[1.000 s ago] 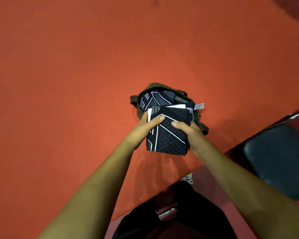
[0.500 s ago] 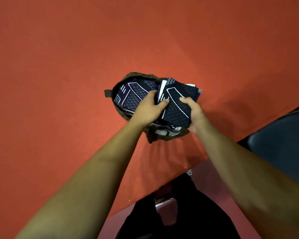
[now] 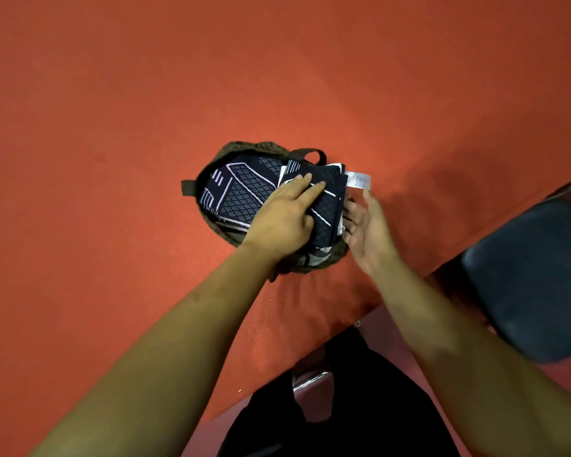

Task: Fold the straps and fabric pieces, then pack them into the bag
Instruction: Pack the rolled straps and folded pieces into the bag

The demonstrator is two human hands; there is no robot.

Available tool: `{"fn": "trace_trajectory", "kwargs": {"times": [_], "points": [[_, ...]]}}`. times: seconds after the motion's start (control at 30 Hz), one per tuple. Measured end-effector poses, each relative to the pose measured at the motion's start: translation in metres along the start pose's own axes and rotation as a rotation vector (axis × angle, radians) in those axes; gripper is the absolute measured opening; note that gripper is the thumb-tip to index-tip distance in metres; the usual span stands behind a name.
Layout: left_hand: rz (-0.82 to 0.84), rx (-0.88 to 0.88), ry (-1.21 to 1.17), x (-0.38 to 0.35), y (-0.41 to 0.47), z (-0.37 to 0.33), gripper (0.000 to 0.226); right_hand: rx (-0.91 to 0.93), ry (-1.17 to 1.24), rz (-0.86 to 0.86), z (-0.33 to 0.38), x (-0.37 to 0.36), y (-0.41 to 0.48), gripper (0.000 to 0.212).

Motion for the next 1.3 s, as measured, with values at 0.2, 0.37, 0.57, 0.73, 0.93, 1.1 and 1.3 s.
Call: {"fn": "trace_trajectory", "kwargs": {"times": [0.2,0.37,0.57,0.73,0.93,1.1,1.3], "points": [[0.084,-0.049,0.257,-0.018,0.003,-0.012,0.068,0.024,-0.539,-0.331,-0.025,0.055,0.013,0.012],[0.166,-0.018,0.419,-0.027,0.011,-0.020,0.068,0.036,-0.702,-0.180,-0.039,0.041,0.032,0.024],[0.204,0.083,0.425,-0.036,0.028,-0.022,0.061,0.128,-0.780,-0.204,-0.021,0.048,0.034,0.017],[0.158,0.088,0.487,-0.042,0.026,-0.024,0.059,0.263,-0.597,-0.239,0.012,0.059,-0.001,0.037],[0.143,0.080,0.536,-0.036,0.014,-0.021,0.052,0.353,-0.685,-0.234,0.034,0.053,-0.035,0.034],[0.127,0.077,0.536,-0.032,0.014,-0.018,0.060,0.178,-0.704,-0.219,0.027,0.039,-0.021,0.015],[0.182,0.133,0.538,-0.040,0.025,-0.013,0.063,-0.166,-0.699,-0.134,-0.023,0.042,-0.004,0.029]]}}
Point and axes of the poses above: each hand's wrist, its own y-axis towards the middle knuckle, its own x-axis out of the back of the hand, z = x × y, the point moved 10 cm from there along y, towards the middle knuckle, and after that the axes turned 10 degrees about -y, right-handed, at the moved point
